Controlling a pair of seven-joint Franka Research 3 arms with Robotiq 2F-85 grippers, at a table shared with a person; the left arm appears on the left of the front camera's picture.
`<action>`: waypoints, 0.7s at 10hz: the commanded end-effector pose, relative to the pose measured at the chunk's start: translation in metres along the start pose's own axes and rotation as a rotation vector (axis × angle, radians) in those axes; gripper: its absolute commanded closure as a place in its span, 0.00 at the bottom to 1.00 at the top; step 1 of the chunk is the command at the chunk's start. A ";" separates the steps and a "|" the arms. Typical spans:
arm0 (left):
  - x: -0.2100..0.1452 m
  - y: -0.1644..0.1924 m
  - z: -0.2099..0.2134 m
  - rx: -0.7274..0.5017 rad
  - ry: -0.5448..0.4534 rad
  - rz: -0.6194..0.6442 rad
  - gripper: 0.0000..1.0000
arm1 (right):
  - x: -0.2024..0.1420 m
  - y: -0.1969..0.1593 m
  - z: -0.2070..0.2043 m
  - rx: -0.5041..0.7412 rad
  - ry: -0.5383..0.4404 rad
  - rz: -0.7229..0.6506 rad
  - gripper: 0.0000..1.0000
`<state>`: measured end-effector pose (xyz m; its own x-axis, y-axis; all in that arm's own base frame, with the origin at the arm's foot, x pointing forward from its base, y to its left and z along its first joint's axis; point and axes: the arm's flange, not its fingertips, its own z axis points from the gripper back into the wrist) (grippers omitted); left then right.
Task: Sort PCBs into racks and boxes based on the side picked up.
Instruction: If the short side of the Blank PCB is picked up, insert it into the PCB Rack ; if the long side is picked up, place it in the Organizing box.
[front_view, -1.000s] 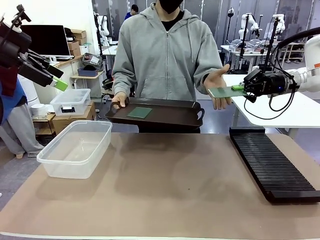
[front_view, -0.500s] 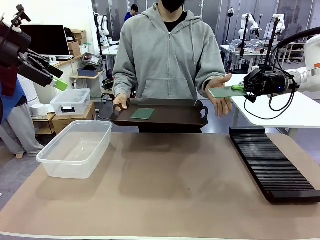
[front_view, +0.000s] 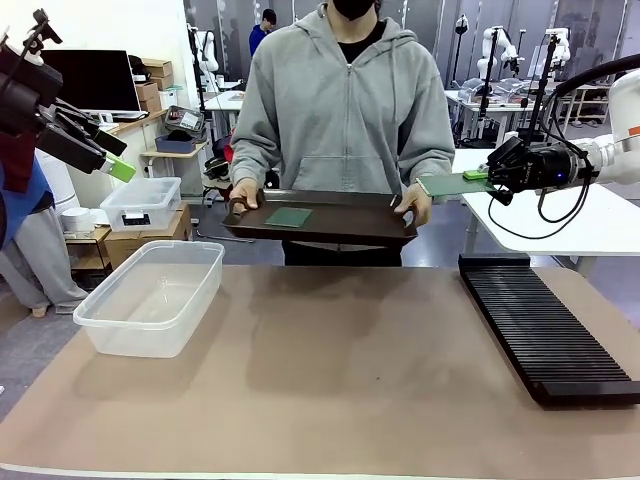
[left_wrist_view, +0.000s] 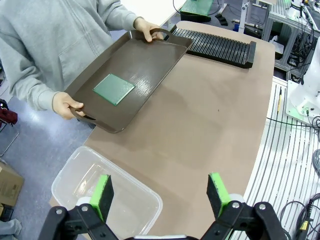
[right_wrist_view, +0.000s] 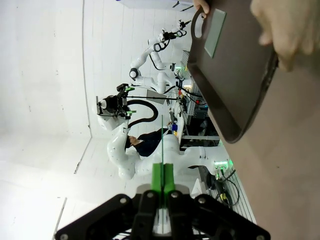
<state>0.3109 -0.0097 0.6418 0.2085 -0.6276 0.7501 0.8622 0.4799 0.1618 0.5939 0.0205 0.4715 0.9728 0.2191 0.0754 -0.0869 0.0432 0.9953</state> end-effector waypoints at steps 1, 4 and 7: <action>0.000 0.000 -0.001 0.000 -0.001 0.000 0.00 | -0.006 0.003 0.015 -0.016 0.013 0.107 0.98; 0.000 0.000 -0.001 0.000 -0.001 0.000 0.00 | -0.033 0.013 0.056 -0.085 0.057 0.523 0.98; 0.000 0.000 -0.001 0.000 -0.001 0.000 0.00 | -0.061 0.022 0.096 -0.221 -0.017 0.826 0.98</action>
<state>0.3110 -0.0098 0.6418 0.2085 -0.6278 0.7499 0.8623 0.4798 0.1619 0.5667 -0.0829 0.5033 0.6318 0.2516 0.7331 -0.7605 0.0185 0.6491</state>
